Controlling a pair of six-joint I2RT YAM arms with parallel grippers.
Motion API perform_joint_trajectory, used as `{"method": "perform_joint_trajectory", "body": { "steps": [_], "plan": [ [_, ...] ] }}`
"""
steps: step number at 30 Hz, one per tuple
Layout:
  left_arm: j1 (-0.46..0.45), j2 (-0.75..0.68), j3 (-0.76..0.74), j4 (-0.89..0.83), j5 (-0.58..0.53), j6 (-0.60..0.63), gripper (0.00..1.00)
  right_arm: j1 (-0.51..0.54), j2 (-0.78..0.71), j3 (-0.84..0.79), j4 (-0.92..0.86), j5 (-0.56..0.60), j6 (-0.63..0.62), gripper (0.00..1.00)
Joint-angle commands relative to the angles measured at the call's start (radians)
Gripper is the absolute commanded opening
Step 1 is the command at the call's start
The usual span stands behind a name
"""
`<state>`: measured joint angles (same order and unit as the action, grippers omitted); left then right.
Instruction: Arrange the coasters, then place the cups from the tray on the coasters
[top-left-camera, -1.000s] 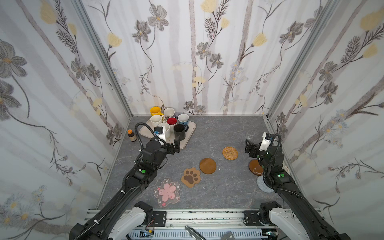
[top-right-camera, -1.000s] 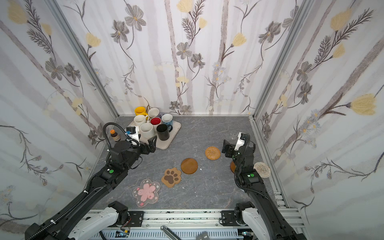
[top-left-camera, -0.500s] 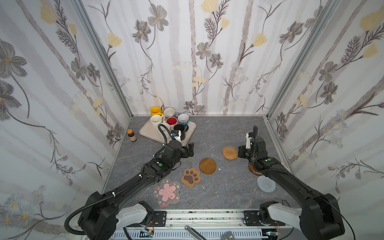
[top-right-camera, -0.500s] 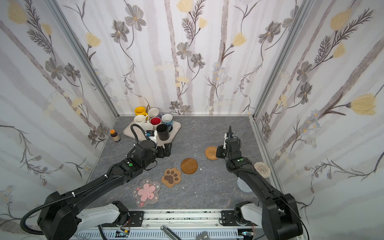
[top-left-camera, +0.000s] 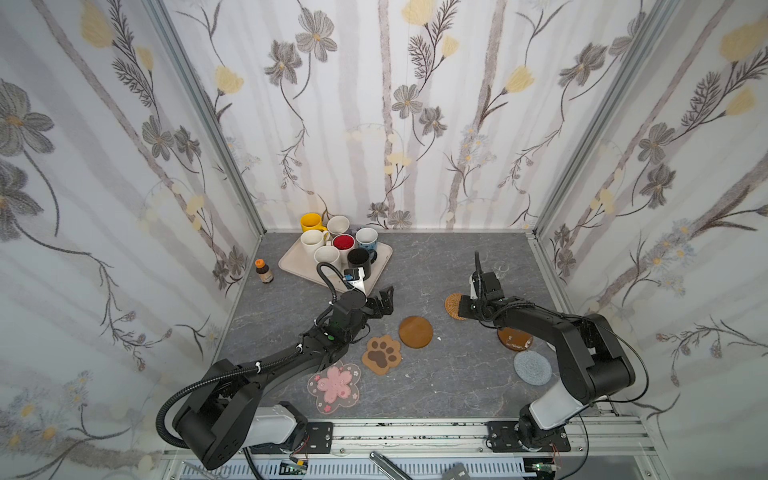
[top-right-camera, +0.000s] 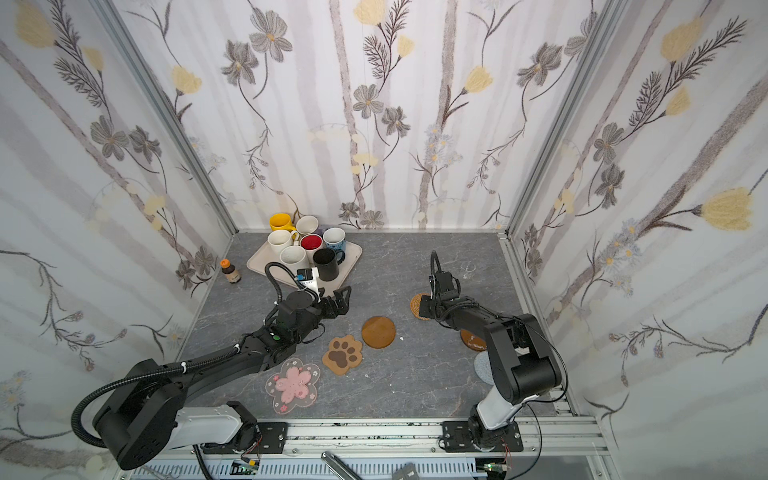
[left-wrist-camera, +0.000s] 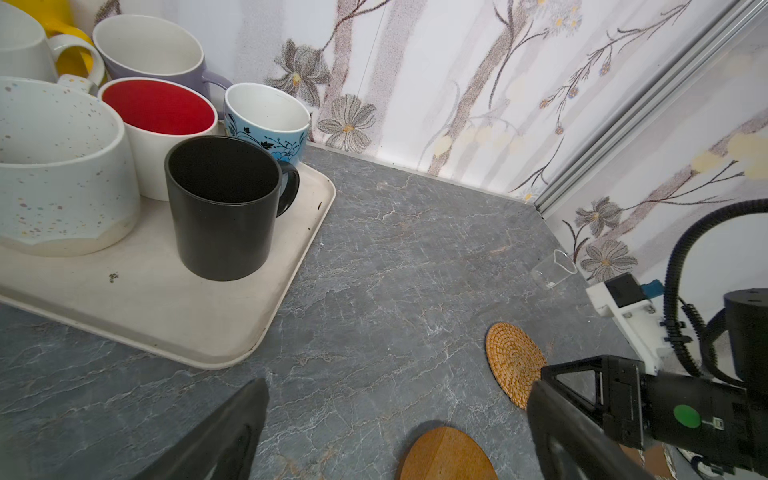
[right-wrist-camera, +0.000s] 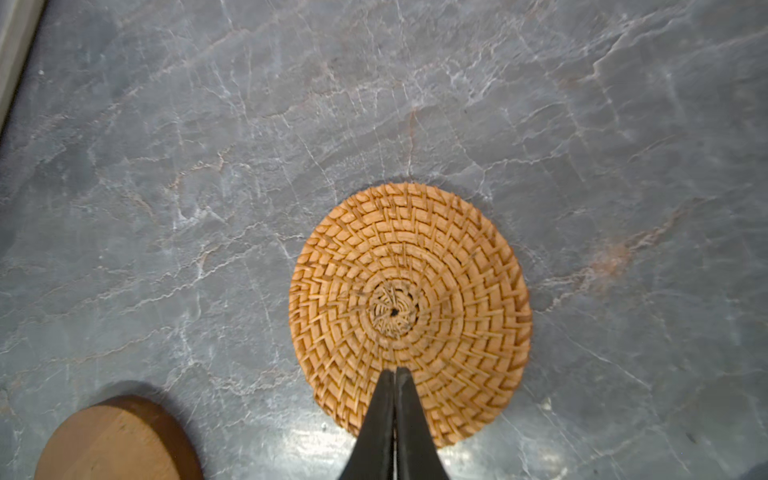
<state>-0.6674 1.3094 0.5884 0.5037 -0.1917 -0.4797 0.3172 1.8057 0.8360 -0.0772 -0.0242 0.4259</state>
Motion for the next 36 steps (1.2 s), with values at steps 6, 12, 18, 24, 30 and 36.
{"method": "perform_joint_trajectory", "body": {
  "steps": [6, 12, 18, 24, 30, 36],
  "plan": [
    [-0.004, 0.033, -0.046, 0.171, -0.060, -0.008, 1.00, 0.035, 0.159, 0.137, -0.014, -0.034, 0.010, 0.07],
    [-0.003, -0.019, -0.104, 0.187, -0.087, 0.015, 1.00, 0.055, 0.277, 0.295, -0.080, -0.066, 0.009, 0.06],
    [0.001, -0.047, -0.139, 0.216, -0.078, 0.018, 1.00, 0.071, 0.390, 0.484, -0.186, -0.069, -0.008, 0.05],
    [0.006, -0.033, -0.136, 0.223, -0.061, 0.019, 1.00, 0.077, 0.509, 0.692, -0.300, -0.071, -0.033, 0.05],
    [0.017, -0.009, -0.140, 0.235, -0.048, 0.011, 1.00, 0.078, 0.624, 0.887, -0.383, -0.078, -0.050, 0.05],
    [0.051, 0.004, -0.152, 0.252, -0.002, -0.024, 1.00, 0.079, 0.725, 1.075, -0.527, -0.090, -0.082, 0.05]
  ]
}}
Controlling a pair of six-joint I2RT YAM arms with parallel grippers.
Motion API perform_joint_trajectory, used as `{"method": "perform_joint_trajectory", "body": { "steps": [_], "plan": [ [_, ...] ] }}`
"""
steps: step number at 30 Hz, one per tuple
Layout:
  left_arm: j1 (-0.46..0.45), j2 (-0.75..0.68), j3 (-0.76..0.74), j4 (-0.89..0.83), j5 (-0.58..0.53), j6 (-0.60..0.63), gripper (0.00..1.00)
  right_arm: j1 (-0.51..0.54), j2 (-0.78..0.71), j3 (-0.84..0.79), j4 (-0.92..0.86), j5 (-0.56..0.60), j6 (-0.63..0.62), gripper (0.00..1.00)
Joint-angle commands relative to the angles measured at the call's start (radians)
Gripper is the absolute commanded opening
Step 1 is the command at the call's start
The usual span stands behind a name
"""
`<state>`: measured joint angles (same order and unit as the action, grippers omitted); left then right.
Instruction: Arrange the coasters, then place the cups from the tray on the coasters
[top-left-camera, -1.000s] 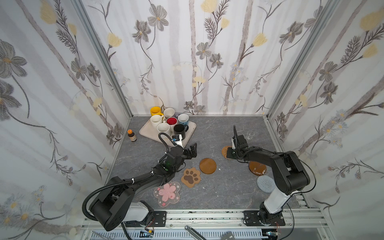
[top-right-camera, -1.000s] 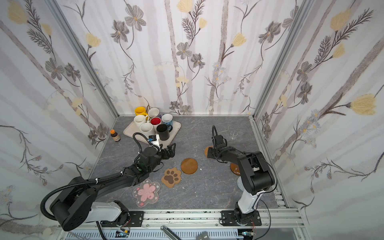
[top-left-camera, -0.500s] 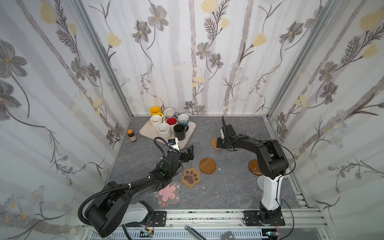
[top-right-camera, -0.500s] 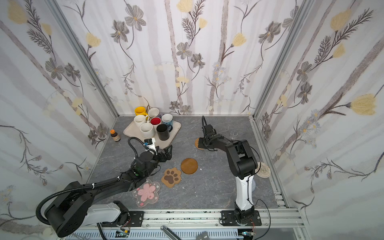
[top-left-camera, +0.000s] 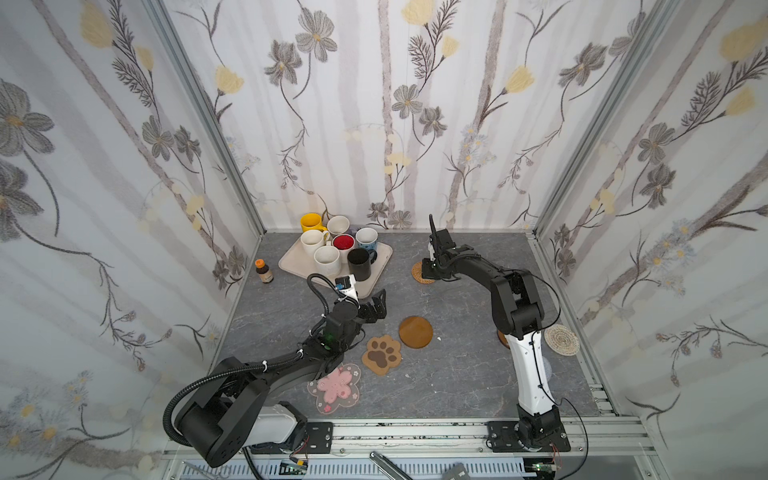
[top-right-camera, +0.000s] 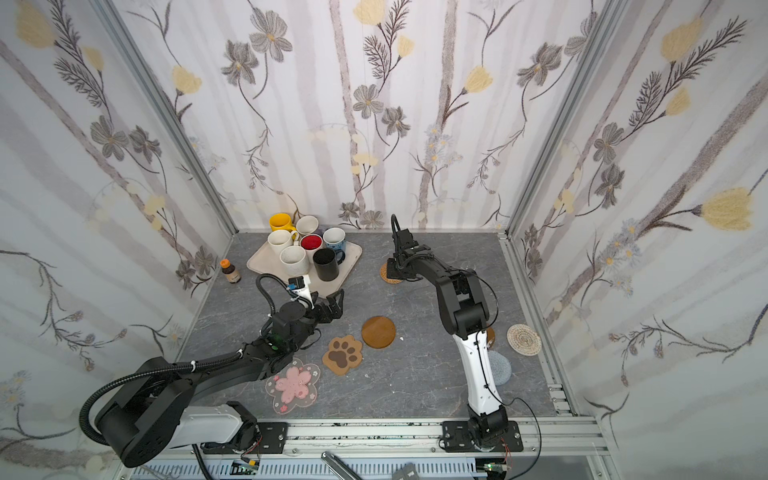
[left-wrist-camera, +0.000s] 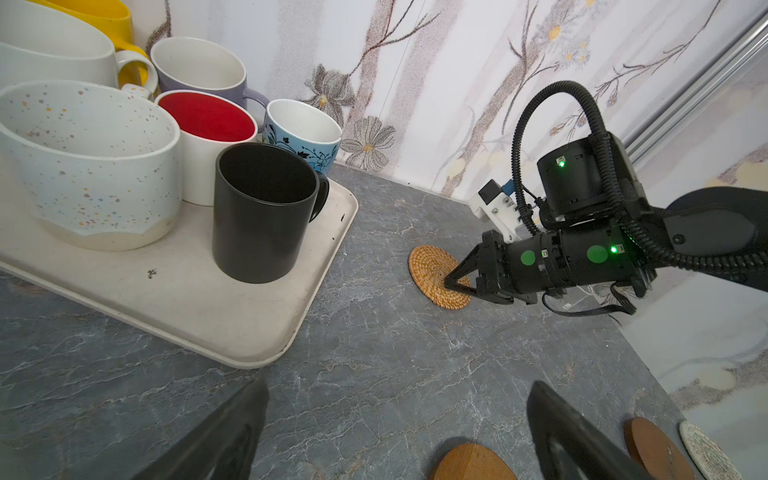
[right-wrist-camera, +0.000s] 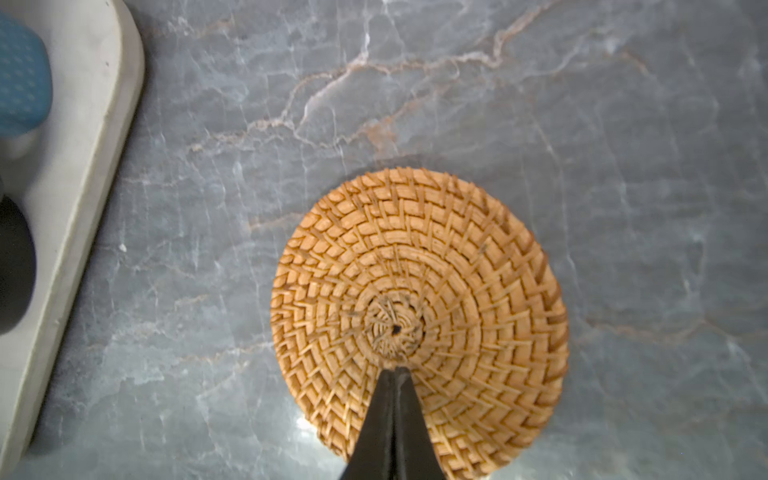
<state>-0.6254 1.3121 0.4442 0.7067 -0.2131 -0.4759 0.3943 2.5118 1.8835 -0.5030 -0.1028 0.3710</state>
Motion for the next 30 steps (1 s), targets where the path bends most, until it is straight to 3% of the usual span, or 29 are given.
{"method": "perform_joint_trajectory", "body": {
  "steps": [1, 13, 19, 30],
  "plan": [
    [0.011, 0.002, -0.010, 0.052, 0.024, -0.031, 1.00, 0.003, 0.026, 0.039, -0.111, -0.015, -0.032, 0.05],
    [0.027, 0.008, -0.017, 0.066, 0.055, -0.044, 1.00, 0.002, 0.171, 0.337, -0.328, -0.044, -0.082, 0.08],
    [0.027, -0.008, -0.030, 0.073, 0.050, -0.047, 1.00, -0.012, 0.217, 0.436, -0.339, -0.058, -0.060, 0.07],
    [0.027, -0.006, -0.035, 0.084, 0.052, -0.053, 1.00, -0.013, 0.211, 0.440, -0.225, -0.158, 0.018, 0.06]
  ]
}}
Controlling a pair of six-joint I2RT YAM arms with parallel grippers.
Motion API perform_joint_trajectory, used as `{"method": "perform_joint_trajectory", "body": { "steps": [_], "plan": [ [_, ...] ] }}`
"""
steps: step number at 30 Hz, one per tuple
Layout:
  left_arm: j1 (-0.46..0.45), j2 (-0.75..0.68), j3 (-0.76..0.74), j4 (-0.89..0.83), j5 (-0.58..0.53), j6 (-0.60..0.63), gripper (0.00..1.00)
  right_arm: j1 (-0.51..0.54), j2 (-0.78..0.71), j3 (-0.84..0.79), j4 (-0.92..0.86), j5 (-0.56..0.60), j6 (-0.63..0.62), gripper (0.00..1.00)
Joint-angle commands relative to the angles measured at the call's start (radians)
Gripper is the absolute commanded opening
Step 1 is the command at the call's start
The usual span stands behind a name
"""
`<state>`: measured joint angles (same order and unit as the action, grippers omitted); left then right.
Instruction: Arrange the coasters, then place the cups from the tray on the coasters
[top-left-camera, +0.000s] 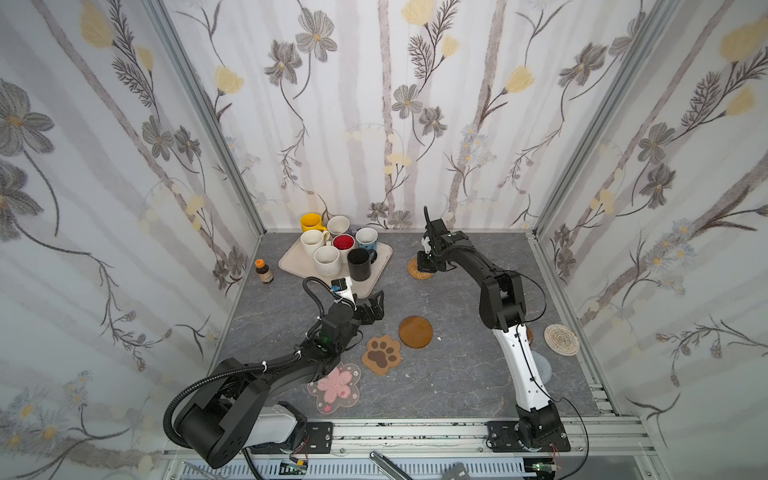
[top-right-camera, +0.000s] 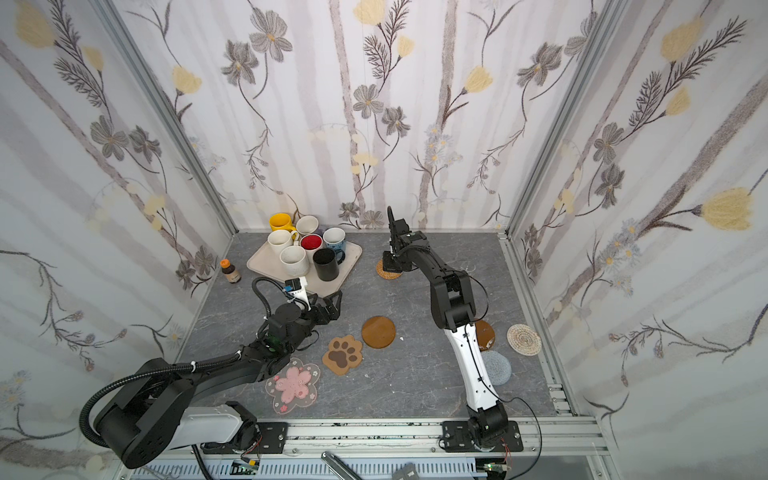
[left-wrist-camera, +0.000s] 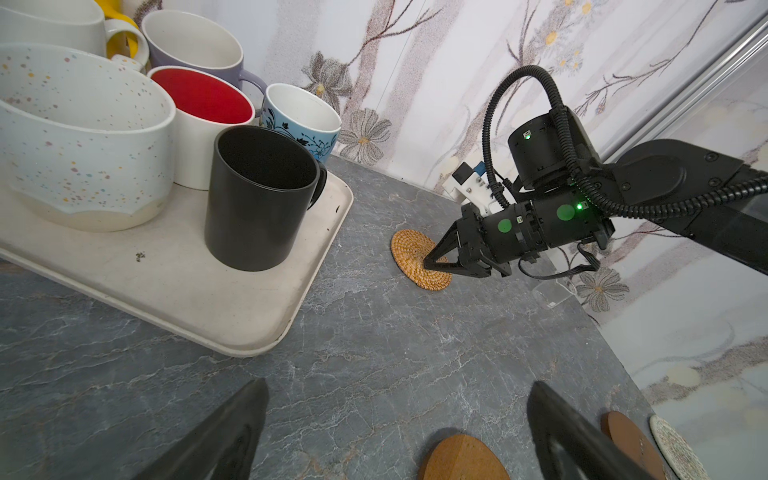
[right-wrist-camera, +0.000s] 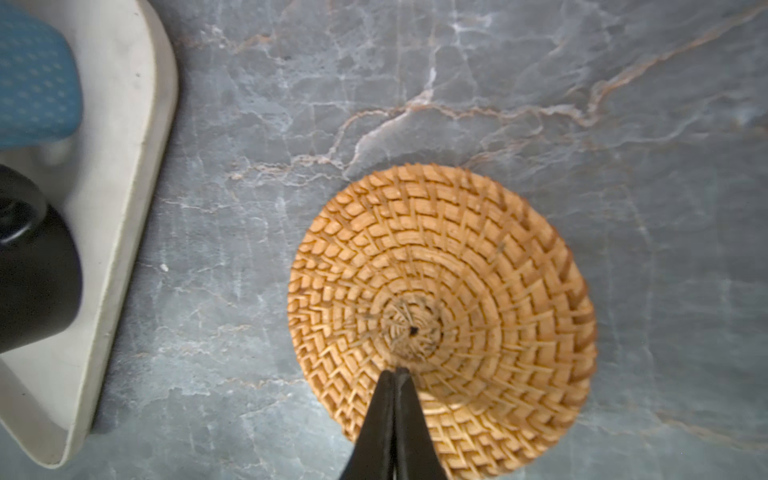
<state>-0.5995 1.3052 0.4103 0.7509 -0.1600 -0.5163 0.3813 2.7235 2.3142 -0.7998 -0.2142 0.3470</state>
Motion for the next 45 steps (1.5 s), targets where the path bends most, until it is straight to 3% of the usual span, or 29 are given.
{"method": "perform_joint_trajectory", "body": {
  "steps": [1, 9, 13, 18, 23, 29, 36, 45],
  "plan": [
    [0.000, 0.002, -0.001, 0.042, 0.000, -0.013, 1.00, 0.000, -0.003, 0.009, 0.094, -0.063, 0.056, 0.06],
    [0.001, 0.013, 0.013, 0.045, 0.052, 0.008, 1.00, -0.011, -0.031, 0.009, 0.224, -0.104, 0.116, 0.04],
    [-0.003, 0.029, 0.049, 0.028, 0.141, 0.032, 1.00, -0.009, -0.104, 0.007, 0.227, -0.092, 0.096, 0.12],
    [-0.039, 0.041, 0.167, -0.173, 0.169, 0.073, 1.00, -0.002, -0.293, -0.152, 0.226, -0.030, 0.031, 0.35],
    [-0.131, 0.068, 0.322, -0.487, 0.138, 0.158, 1.00, -0.002, -0.563, -0.532, 0.362, -0.005, 0.004, 0.65],
    [-0.225, 0.026, 0.331, -0.646, 0.155, 0.175, 1.00, -0.013, -0.870, -0.931, 0.528, 0.031, -0.003, 0.99],
    [-0.294, 0.024, 0.299, -0.703, 0.205, 0.167, 1.00, -0.031, -1.157, -1.262, 0.688, 0.031, 0.028, 1.00],
    [-0.371, 0.174, 0.322, -0.710, 0.164, 0.180, 1.00, -0.064, -1.424, -1.482, 0.782, 0.022, 0.054, 1.00]
  ]
}}
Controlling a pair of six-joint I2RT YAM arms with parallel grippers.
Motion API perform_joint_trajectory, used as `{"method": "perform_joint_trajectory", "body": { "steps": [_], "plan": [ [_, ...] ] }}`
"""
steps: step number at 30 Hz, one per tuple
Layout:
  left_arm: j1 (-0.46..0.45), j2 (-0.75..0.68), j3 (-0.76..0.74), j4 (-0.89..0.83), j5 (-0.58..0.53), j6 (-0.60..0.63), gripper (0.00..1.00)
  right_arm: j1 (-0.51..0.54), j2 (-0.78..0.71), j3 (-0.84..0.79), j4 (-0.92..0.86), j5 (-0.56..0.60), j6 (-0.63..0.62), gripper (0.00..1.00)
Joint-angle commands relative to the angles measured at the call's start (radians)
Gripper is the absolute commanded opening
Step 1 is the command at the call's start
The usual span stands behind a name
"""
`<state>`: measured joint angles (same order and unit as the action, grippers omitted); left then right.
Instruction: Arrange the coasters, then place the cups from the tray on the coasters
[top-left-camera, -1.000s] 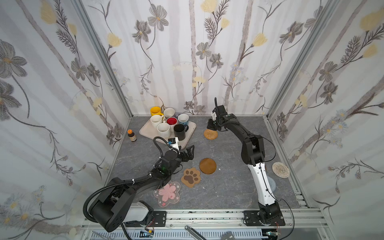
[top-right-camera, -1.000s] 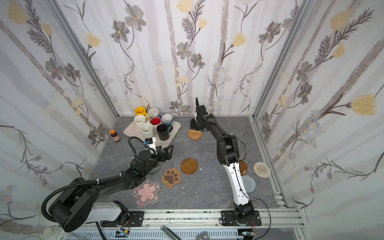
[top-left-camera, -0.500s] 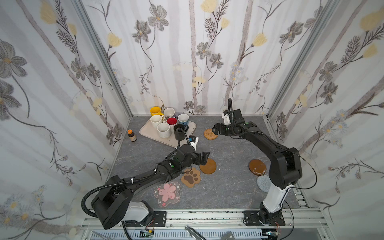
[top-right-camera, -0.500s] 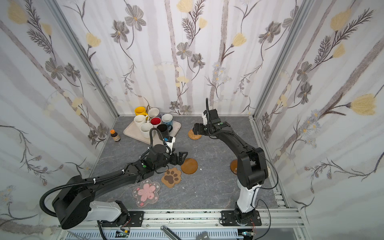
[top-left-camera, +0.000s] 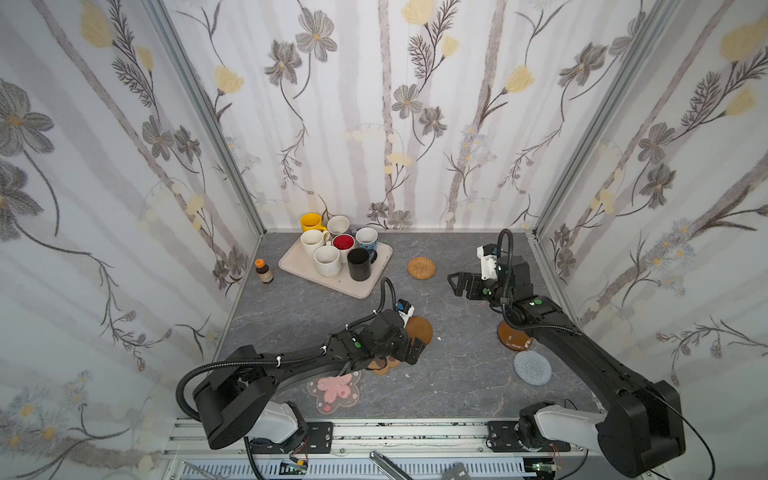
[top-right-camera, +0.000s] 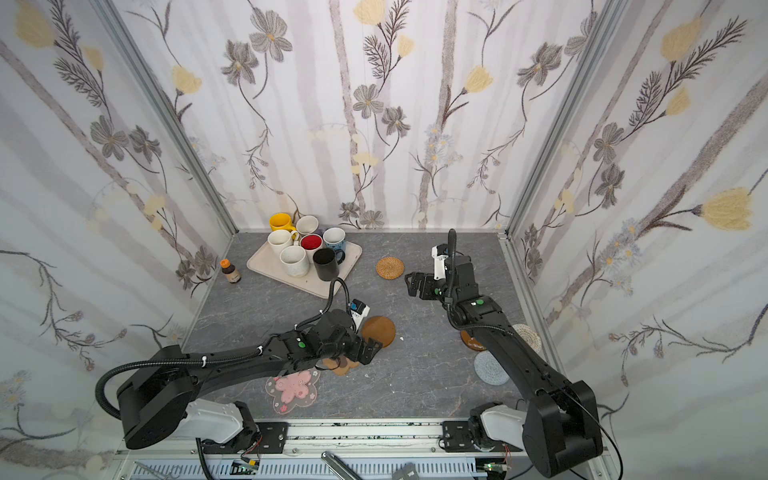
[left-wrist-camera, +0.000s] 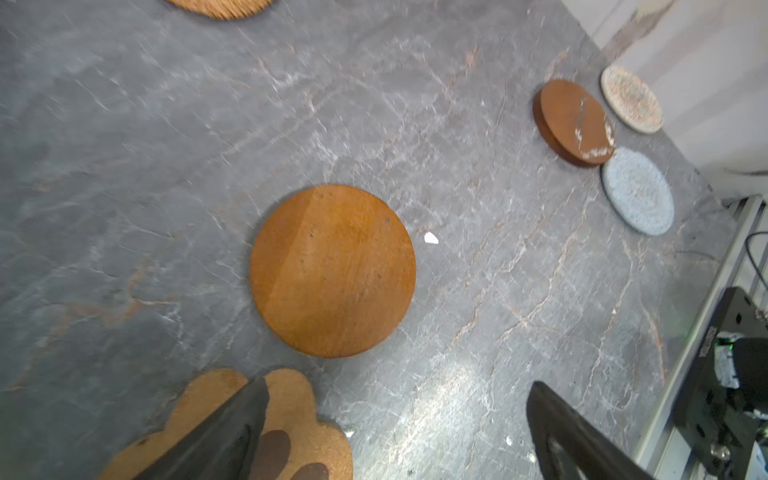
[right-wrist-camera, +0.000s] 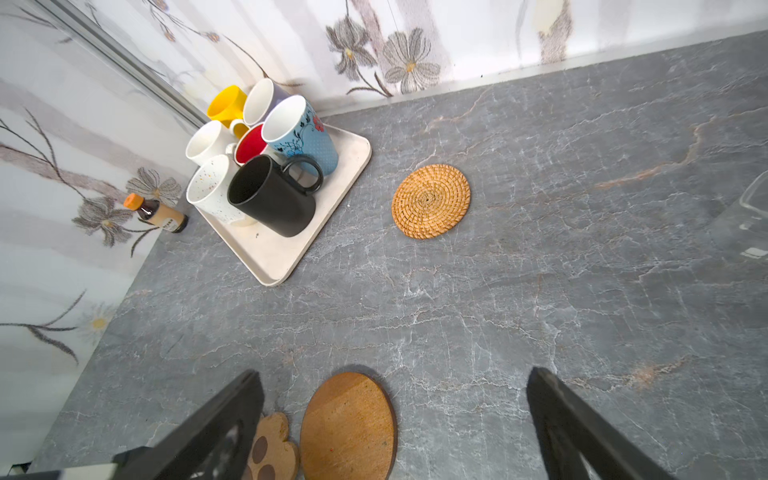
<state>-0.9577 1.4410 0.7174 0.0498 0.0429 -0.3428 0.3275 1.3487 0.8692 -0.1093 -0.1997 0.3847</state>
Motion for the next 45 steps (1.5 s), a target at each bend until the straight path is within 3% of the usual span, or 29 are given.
{"method": "perform_joint_trajectory", "body": {
  "steps": [1, 11, 33, 45],
  "plan": [
    [-0.022, 0.062, 0.020, -0.009, -0.062, 0.008, 1.00, -0.019, -0.082, -0.060, 0.102, 0.004, 0.023, 1.00],
    [-0.024, 0.211, 0.072, -0.008, -0.148, 0.019, 1.00, -0.065, -0.325, -0.232, 0.163, 0.009, 0.046, 1.00],
    [-0.027, 0.446, 0.265, -0.011, -0.176, -0.007, 0.95, -0.084, -0.356, -0.267, 0.218, 0.001, 0.063, 1.00],
    [-0.009, 0.640, 0.523, -0.023, -0.194, -0.027, 0.95, -0.103, -0.419, -0.286, 0.221, 0.042, 0.102, 1.00]
  ]
}}
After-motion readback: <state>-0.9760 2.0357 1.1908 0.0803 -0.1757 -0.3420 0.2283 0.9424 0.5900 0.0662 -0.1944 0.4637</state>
